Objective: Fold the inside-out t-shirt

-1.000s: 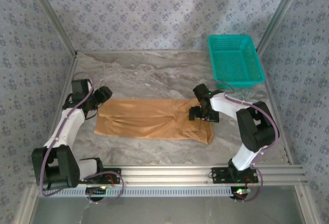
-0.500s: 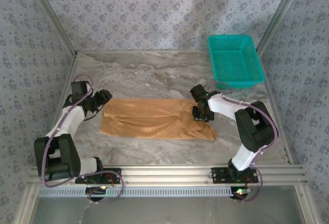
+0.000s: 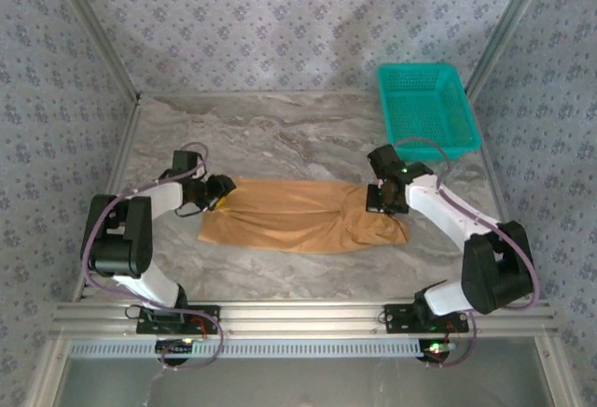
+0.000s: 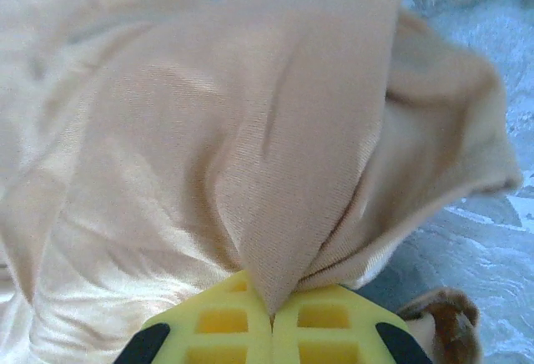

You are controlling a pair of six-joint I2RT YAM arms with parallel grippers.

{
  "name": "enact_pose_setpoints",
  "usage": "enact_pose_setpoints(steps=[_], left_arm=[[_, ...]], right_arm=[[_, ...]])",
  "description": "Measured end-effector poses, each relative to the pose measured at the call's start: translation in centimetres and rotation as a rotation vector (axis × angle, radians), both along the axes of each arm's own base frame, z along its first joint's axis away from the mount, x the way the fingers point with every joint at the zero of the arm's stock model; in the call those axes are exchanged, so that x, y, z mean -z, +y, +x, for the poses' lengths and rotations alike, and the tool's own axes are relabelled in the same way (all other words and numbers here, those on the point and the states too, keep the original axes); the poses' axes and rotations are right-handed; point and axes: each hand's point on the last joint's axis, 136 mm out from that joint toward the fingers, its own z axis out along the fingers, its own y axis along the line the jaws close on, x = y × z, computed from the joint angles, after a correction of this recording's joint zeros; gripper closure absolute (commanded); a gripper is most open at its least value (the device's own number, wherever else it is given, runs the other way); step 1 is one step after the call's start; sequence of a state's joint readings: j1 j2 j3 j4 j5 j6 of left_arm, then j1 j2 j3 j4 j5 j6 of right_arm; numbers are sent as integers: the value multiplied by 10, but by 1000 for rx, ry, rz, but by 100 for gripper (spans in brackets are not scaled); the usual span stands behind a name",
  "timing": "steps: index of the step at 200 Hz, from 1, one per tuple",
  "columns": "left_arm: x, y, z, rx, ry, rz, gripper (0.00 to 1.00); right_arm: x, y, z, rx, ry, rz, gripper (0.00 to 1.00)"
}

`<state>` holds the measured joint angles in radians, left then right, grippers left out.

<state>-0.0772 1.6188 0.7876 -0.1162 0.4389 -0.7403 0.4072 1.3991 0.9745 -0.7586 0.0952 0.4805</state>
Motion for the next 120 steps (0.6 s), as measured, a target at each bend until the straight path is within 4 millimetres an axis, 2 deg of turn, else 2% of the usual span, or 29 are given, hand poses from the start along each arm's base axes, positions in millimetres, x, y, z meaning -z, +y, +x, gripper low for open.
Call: enact_pose_setpoints(steps=[17, 34, 72, 97, 120], left_arm=[[-14, 9, 10, -12, -15, 8, 52], [-32, 24, 15, -39, -38, 21, 51], [-80, 75, 8, -173, -97, 31, 51], [-86, 100, 0, -246, -86, 23, 51], [-79, 109, -9, -277, -48, 1, 51]], right_arm=[[-22, 18, 1, -54, -46, 5, 100], [-48, 46, 2, -120, -104, 33, 100], [-114, 117, 4, -247, -245, 128, 100], [-142, 166, 7, -315, -295, 180, 100], [-142, 211, 11, -377, -289, 190, 100]])
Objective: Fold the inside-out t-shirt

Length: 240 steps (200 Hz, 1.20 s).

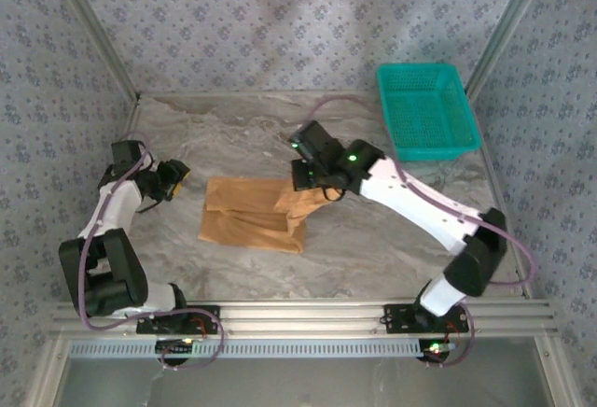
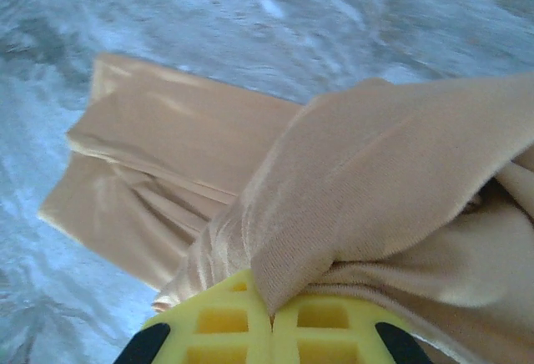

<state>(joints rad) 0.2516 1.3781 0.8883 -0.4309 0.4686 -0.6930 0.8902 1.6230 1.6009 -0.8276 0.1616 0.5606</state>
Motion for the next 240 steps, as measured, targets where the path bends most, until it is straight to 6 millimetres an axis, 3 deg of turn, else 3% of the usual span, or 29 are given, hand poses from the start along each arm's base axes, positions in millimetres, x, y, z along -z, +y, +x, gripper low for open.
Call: enact_pose_setpoints(steps=[21, 50, 66, 92, 99, 124, 137, 154, 169, 179, 192, 202, 212, 227, 240], left_arm=[[7, 6, -8, -23, 31, -29, 51], [14, 8, -16, -35, 53, -53, 51], [17, 7, -20, -36, 66, -59, 51], [14, 10, -25, -49, 63, -61, 51], [12, 12, -27, -59, 59, -58, 51], [0, 23, -32, -95, 28, -26, 51], [-7, 26, -34, -108, 7, -2, 51], [-12, 27, -39, -116, -15, 18, 51], [-13, 24, -44, -115, -25, 23, 51], [-13, 21, -47, -109, -26, 25, 52], [-17, 11, -47, -81, -37, 33, 52], [-21, -5, -46, -31, -55, 42, 52], [-25, -27, -47, 32, -69, 56, 52], [-30, -65, -51, 141, -87, 65, 52], [-31, -96, -55, 227, -97, 68, 52]], right_arm=[[13, 38, 4, -46, 18, -19, 100], [38, 74, 10, -88, 58, -48, 100], [51, 93, 14, -104, 77, -59, 93], [71, 132, 21, -136, 122, -56, 92], [77, 146, 22, -150, 136, -44, 87], [90, 191, 13, -205, 195, 13, 40], [89, 200, 2, -230, 223, 32, 36], [83, 200, -11, -253, 249, 35, 33], [73, 187, -17, -251, 255, 30, 35], [64, 171, -21, -241, 260, 26, 42], [51, 145, -21, -213, 251, 40, 60], [45, 123, -17, -185, 245, 56, 79], [43, 98, -8, -140, 245, 88, 90], [56, 65, 13, -54, 261, 126, 98], [82, 42, 37, 20, 286, 152, 100]])
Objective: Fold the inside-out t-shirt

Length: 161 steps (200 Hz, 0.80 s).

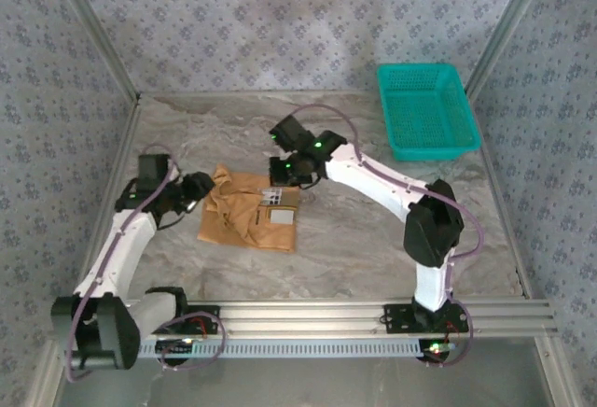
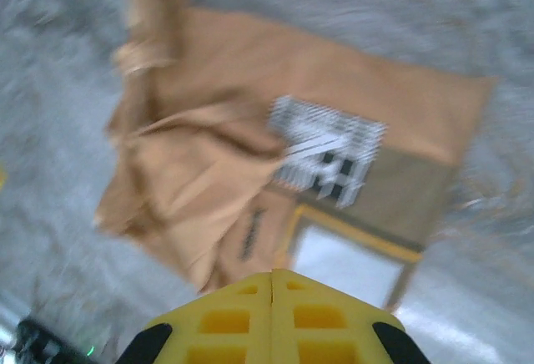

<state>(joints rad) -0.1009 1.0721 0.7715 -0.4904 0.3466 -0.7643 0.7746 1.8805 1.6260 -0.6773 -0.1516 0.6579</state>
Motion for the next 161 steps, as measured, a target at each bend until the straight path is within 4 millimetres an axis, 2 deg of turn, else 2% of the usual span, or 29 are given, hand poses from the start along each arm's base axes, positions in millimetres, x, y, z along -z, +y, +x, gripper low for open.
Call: enact_pose_setpoints(steps=[16, 36, 61, 74, 87, 108, 133, 147, 161], left_arm=[[2, -30, -6, 74, 4, 6, 52], [7, -69, -8, 155, 22, 20, 52], [17, -114, -3, 224, 27, 21, 54], [31, -133, -1, 244, 45, 13, 56], [49, -143, 3, 241, 78, 8, 57], [80, -143, 9, 204, 127, 18, 58], [110, -117, 3, 131, 193, 43, 58], [117, -98, 2, 84, 208, 40, 58], [111, -74, 1, 22, 194, 29, 58]], right_arm=[[41, -18, 18, 62, 59, 0, 100], [83, -18, 24, 75, 126, -3, 100], [109, -9, 24, 61, 165, 7, 100], [117, -8, 23, 59, 177, 3, 100], [123, -10, 24, 67, 190, -6, 100], [127, -13, 25, 82, 200, -10, 100], [127, -15, 26, 92, 201, -16, 100], [128, -15, 26, 93, 200, -19, 100], [128, -16, 25, 93, 201, -24, 100]])
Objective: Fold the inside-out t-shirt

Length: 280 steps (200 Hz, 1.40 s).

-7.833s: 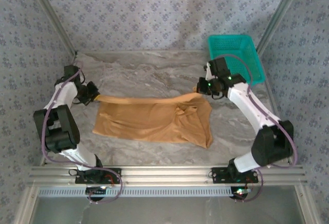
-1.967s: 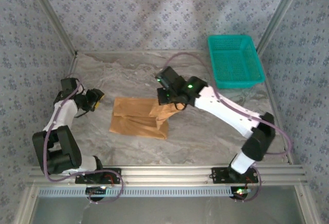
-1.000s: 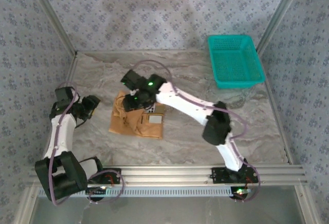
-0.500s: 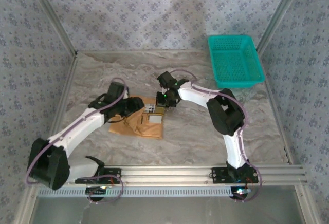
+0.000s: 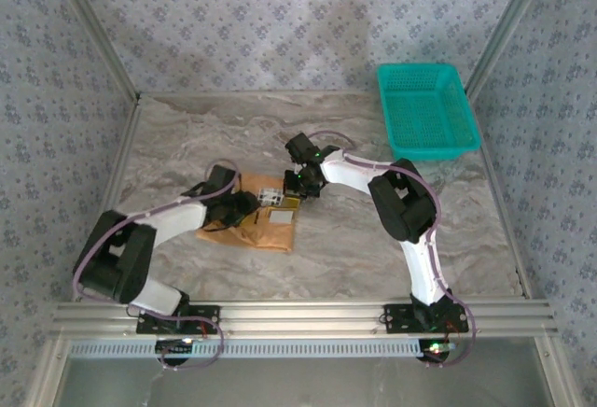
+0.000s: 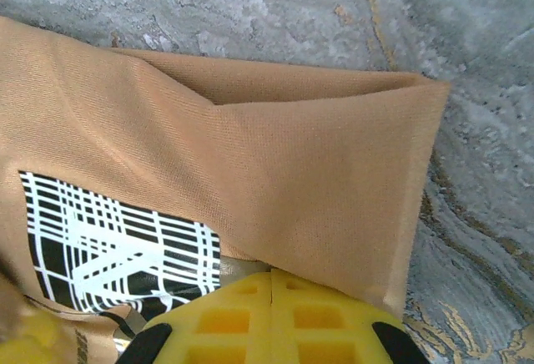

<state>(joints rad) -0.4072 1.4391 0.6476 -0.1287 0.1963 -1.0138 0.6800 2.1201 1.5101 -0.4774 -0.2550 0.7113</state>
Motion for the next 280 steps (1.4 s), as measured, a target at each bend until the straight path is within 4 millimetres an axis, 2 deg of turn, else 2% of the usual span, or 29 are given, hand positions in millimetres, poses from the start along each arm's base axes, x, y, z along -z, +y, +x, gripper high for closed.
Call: enact_pose_setpoints(steps=[25, 45, 65, 78, 102, 121, 135, 157, 176, 190, 199, 213, 224, 237, 247, 266, 272, 280], left_arm=[[-18, 59, -20, -148, -43, 20, 55], [-37, 96, -42, -251, -103, 39, 54], [-55, 117, -58, -326, -163, 52, 58], [-63, 121, -64, -340, -191, 49, 61], [-58, 116, -70, -316, -148, 59, 62], [-60, 99, -70, -234, -102, 98, 62], [-76, 81, -59, -160, -115, 138, 62], [-120, 39, -30, -61, -207, 147, 61], [-134, 7, -2, -14, -240, 132, 62], [-123, -9, 17, 2, -217, 141, 63], [-105, -15, 26, 7, -186, 158, 63], [-79, -17, 28, 17, -124, 191, 63], [-69, -16, 27, 20, -98, 203, 64], [-56, -20, 33, 22, -77, 191, 64], [-37, -22, 39, 23, -44, 193, 65], [3, -10, 27, 19, 58, 227, 65], [11, -4, 20, 14, 83, 233, 65], [11, 1, 17, 6, 84, 222, 65]], right_arm=[[1, -1, 0, 2, 1, -8, 100], [1, -3, 0, 5, 2, -14, 100], [0, -2, 1, 5, 5, -18, 100], [-1, -2, 1, 3, 8, -21, 100], [-3, -4, -1, -5, 14, -38, 100], [-7, -3, -2, -17, 14, -52, 100], [-13, -1, -2, -25, 8, -51, 100], [-26, 4, 2, -31, -13, -35, 100], [-32, 7, 6, -29, -25, -19, 100], [-33, 6, 9, -19, -21, -7, 100], [-33, 4, 13, -7, -19, 2, 100], [-33, 1, 19, 9, -25, 10, 100], [-33, -1, 23, 20, -29, 13, 100], [-28, -4, 27, 31, -28, 9, 100], [-19, -7, 29, 38, -19, -8, 100], [3, -17, 24, 51, 10, -32, 100], [1, -18, 27, 56, -3, -26, 100], [2, -22, 26, 63, -6, -25, 100]])
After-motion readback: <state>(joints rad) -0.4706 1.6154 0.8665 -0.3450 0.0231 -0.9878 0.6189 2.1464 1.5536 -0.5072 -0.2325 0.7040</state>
